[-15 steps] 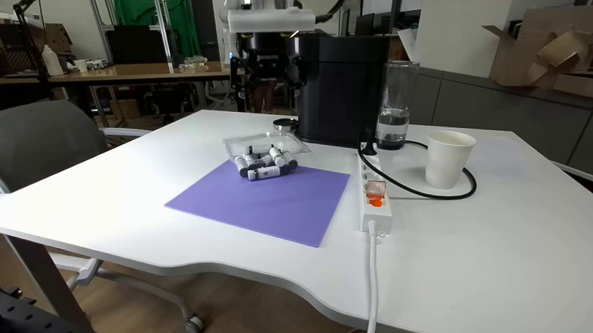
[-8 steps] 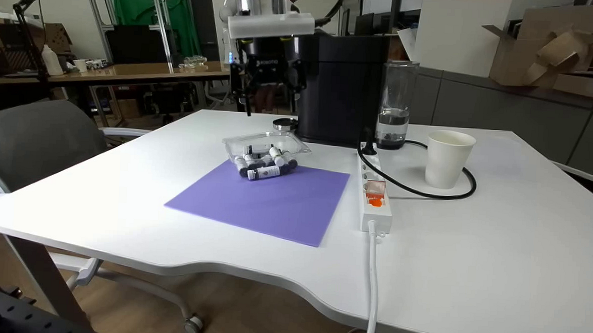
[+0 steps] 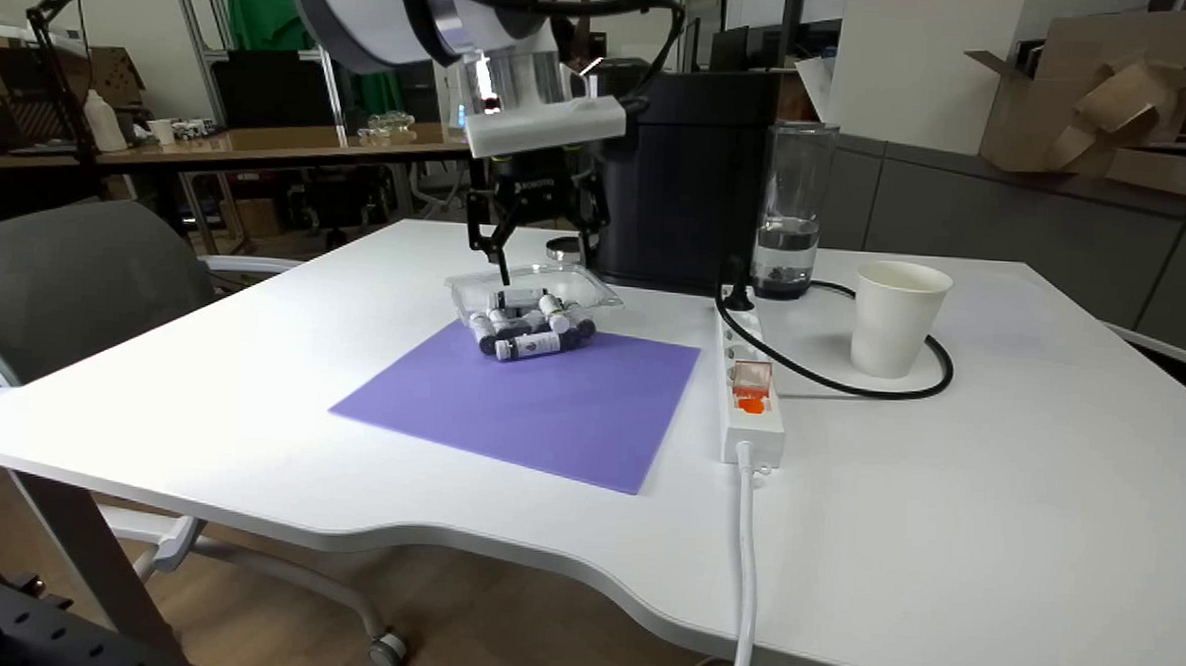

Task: Place a bottle on the purple mat

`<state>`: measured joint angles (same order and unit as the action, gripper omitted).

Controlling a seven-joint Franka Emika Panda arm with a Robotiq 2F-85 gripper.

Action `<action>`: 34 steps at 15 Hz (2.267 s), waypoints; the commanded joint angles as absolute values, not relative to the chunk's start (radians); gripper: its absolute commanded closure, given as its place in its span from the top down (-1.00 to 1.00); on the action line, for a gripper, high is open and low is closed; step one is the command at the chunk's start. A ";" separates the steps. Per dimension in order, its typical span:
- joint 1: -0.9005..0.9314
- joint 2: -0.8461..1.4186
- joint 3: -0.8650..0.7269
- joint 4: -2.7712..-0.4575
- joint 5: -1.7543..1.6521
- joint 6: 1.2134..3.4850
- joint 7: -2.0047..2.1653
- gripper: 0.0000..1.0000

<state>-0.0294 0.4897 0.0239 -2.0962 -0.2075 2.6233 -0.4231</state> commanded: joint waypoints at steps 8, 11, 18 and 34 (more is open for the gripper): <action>-0.026 0.621 0.023 -2.008 -0.231 2.679 -0.397 0.02; -0.026 0.642 0.023 -1.986 -0.231 2.679 -0.397 -0.38; -0.028 0.617 0.024 -1.992 -0.229 2.681 -0.393 -0.86; 0.066 0.279 -0.106 -2.284 -0.334 2.507 0.004 -0.86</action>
